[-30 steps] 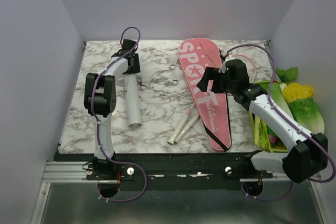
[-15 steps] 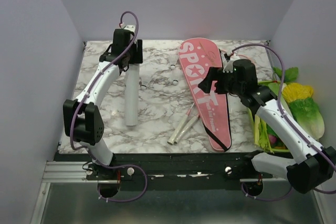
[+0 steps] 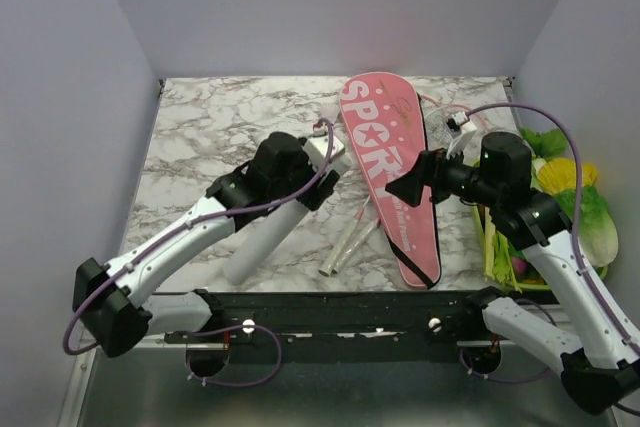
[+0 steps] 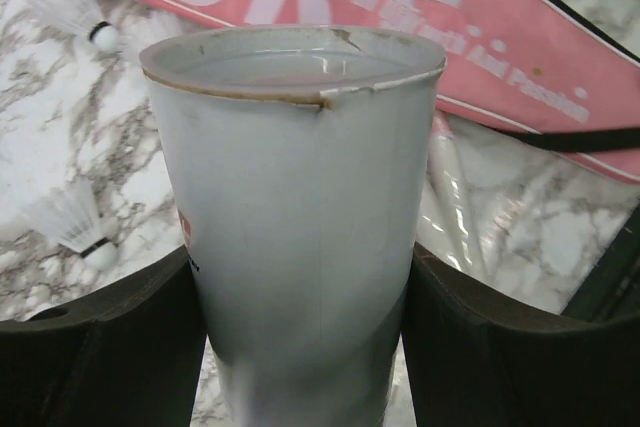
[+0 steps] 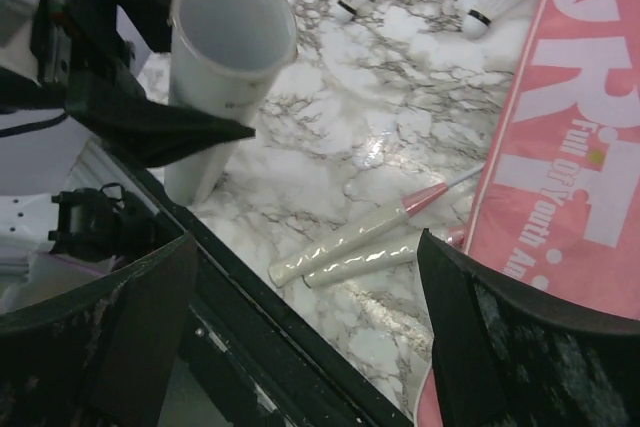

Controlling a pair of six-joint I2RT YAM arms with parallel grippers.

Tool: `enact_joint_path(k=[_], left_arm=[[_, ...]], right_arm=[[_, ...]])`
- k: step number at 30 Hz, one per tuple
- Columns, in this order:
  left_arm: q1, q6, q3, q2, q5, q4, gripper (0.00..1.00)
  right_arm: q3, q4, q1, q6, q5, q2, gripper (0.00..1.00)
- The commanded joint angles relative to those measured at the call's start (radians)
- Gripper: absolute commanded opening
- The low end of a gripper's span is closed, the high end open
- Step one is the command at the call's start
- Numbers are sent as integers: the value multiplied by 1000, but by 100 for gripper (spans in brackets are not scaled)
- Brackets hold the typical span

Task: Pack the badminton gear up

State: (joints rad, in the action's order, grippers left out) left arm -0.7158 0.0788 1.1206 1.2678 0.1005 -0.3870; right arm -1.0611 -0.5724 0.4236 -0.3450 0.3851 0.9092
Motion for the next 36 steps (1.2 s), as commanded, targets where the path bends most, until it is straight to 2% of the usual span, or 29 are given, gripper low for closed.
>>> enact_joint_path(k=[1, 5, 8, 12, 16, 18, 25, 33, 36], left_arm=[[-134, -19, -161, -177, 64, 68, 0], [-224, -62, -281, -300, 67, 141, 1], [-275, -76, -323, -324, 61, 171, 1], [-309, -112, -361, -337, 54, 217, 0], [-326, -125, -422, -357, 67, 279, 0], [-327, -131, -439, -370, 80, 325, 0], [-333, -139, -464, -377, 127, 361, 0], [-343, -145, -473, -386, 134, 376, 0], [-344, -146, -476, -398, 133, 382, 0]], right_arm=[[-4, -50, 3, 29, 187, -90, 99], [13, -52, 4, 43, 262, -130, 97], [15, -50, 4, 63, 374, -113, 94], [21, -37, 6, 66, 506, -87, 86], [27, -12, 4, 60, 551, -52, 82], [30, 0, 4, 54, 590, -35, 76], [39, 63, 18, 17, 632, 17, 61], [55, 120, 73, -12, 617, 71, 48], [55, 124, 99, -12, 601, 86, 47]])
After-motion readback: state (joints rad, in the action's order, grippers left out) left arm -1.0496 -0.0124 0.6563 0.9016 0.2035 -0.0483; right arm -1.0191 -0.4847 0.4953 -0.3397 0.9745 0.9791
